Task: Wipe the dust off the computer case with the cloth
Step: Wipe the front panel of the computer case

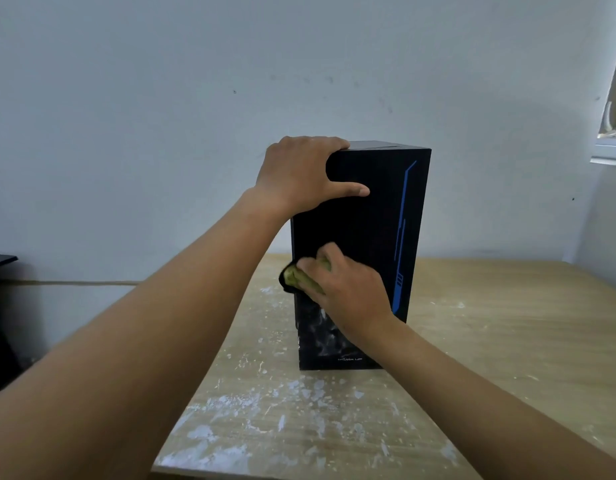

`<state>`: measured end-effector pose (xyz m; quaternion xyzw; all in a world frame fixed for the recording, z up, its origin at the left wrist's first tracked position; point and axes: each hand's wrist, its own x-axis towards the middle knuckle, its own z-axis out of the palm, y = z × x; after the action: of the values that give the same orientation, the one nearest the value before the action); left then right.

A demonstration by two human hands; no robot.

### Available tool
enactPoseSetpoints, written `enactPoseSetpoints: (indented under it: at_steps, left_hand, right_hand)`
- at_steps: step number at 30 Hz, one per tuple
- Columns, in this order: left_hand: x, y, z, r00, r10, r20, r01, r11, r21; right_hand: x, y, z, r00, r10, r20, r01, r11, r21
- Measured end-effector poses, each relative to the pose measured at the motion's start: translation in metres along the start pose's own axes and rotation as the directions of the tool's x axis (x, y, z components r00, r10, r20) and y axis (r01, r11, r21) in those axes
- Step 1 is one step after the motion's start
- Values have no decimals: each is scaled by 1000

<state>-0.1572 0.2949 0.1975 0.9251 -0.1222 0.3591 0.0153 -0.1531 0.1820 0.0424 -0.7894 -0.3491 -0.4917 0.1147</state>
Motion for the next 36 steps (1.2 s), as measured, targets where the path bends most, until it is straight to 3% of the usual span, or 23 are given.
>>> enactPoseSetpoints:
  at_steps: [3, 6, 17, 22, 31, 36]
  left_hand:
    - [0, 0, 0, 1000, -1, -4, 1, 1000, -4]
    - [0, 1, -1, 1000, -2, -2, 2, 1000, -9]
    - [1, 1, 2, 1000, -10, -25, 9, 1000, -12]
    - [1, 1, 2, 1000, -5, -31, 5, 1000, -4]
    - [0, 1, 2, 1000, -11, -17, 11, 1000, -10]
    - [1, 2, 1, 1000, -6, -26, 6, 1000, -3]
  right_hand:
    - [-21, 7, -1, 993, -29, 117, 25, 999, 37]
    - [-25, 15, -10, 990, 20, 140, -26, 999, 38]
    - [22, 60, -64, 959, 268, -91, -261, 961, 89]
    - [5, 60, -57, 975, 214, -65, -209, 975, 77]
    - [-58, 68, -42, 985, 91, 143, -97, 995, 33]
    - [-46, 83, -60, 984, 163, 67, -164, 986, 18]
